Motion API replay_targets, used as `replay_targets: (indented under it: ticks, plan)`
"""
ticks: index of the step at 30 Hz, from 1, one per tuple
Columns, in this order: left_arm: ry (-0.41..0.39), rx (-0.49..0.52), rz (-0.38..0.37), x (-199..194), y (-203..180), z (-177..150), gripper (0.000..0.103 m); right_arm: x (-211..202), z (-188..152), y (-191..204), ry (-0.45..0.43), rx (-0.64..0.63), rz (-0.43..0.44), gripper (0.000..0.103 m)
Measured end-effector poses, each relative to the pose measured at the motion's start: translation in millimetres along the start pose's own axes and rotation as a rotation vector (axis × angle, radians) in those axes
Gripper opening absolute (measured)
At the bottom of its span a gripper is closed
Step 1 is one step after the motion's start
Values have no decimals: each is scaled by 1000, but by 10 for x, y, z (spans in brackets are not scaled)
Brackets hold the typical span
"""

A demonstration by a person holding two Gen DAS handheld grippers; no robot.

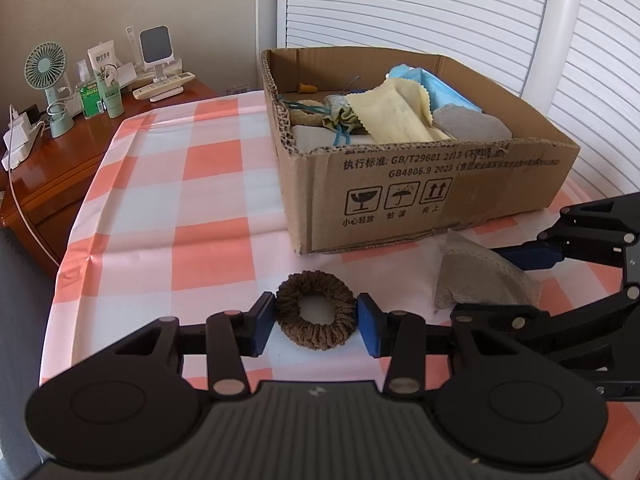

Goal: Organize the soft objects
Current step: 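Grasp the brown knitted ring with the left gripper while the right gripper grasps the grey pouch, then carry the ring into the box and open the left gripper while the right gripper releases the pouch there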

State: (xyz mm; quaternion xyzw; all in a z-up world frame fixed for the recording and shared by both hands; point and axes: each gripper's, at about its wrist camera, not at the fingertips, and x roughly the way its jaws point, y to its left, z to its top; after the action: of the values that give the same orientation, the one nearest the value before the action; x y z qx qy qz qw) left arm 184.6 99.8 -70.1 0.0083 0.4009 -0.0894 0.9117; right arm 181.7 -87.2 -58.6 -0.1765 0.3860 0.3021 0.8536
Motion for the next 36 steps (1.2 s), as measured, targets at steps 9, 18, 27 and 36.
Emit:
replay_targets:
  ticks: [9, 18, 27, 36]
  plan:
    - [9, 25, -14, -38, -1, -20, 43, -128, -33, -29, 8, 35, -16, 42]
    - [13, 25, -20, -42, 5, -31, 43, -97, -88, -81, 10, 39, 9, 56]
    - [12, 34, -38, -83, -14, -13, 43, -114, -81, -37, -2, 55, -15, 38]
    - [5, 99, -109, -408, -47, 34, 43, -391, -83, -97, -32, 114, -29, 36]
